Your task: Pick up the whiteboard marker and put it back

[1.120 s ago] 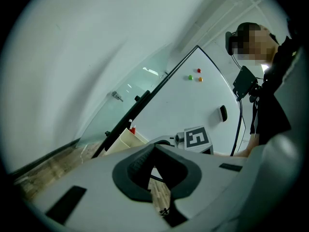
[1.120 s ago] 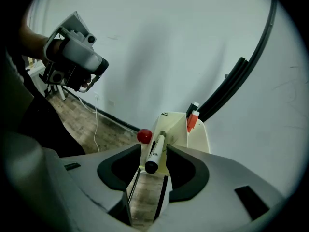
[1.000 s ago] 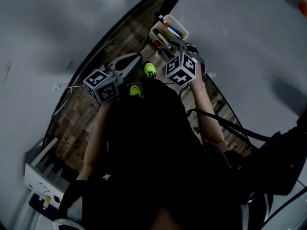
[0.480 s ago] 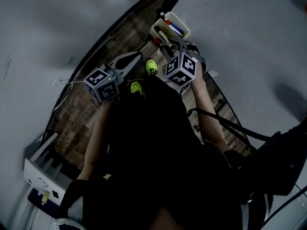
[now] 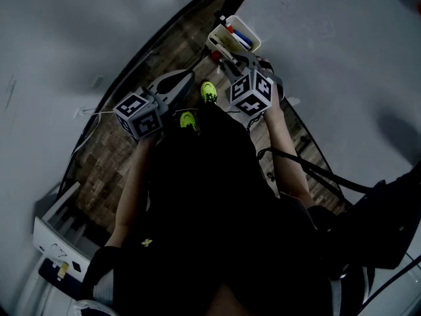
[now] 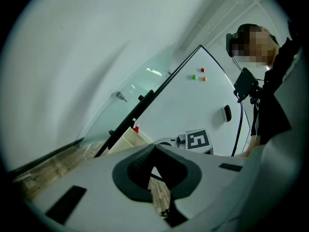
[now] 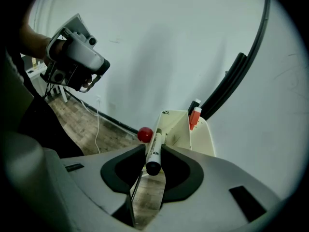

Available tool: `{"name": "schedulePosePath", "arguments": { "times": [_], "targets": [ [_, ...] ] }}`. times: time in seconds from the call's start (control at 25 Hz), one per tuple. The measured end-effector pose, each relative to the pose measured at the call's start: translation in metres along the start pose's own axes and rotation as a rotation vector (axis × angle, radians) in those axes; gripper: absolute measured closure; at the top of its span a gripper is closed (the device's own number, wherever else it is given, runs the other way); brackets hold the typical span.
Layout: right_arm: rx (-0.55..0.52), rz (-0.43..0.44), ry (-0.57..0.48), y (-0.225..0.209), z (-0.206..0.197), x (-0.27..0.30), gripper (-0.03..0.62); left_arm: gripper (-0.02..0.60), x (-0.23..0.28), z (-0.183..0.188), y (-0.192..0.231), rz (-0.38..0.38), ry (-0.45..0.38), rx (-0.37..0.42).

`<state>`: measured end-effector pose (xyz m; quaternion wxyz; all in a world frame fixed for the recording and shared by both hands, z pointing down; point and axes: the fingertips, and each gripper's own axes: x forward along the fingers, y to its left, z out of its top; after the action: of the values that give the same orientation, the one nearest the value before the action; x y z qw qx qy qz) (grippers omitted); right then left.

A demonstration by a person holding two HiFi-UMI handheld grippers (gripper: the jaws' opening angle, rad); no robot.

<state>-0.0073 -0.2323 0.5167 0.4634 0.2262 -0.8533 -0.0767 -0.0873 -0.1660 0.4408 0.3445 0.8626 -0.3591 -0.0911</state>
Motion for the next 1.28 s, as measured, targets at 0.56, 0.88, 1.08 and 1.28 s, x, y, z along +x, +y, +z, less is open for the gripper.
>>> {"name": "schedulePosePath", "arguments": {
  "times": [0.56,0.88,1.08,1.28],
  "targets": [
    [0.050,-0.015,-0.027,-0.002,0.001,-0.008,0.494,0.566,0.001,-0.002,-0.004,-0.011,0.007,0.010],
    [0.091,-0.030,-0.067,-0.003,0.005,-0.020,0.500,0.566,0.001,-0.002,-0.009,-0.021,0.006,0.018],
    [0.140,-0.030,-0.093,-0.005,0.006,-0.025,0.502,0.566,0.004,-0.002,-0.012,-0.034,0.004,0.026],
    [0.193,-0.048,-0.109,-0.009,0.008,-0.031,0.503,0.566,0.005,-0.002,-0.017,-0.048,0.009,0.036]
  ]
}}
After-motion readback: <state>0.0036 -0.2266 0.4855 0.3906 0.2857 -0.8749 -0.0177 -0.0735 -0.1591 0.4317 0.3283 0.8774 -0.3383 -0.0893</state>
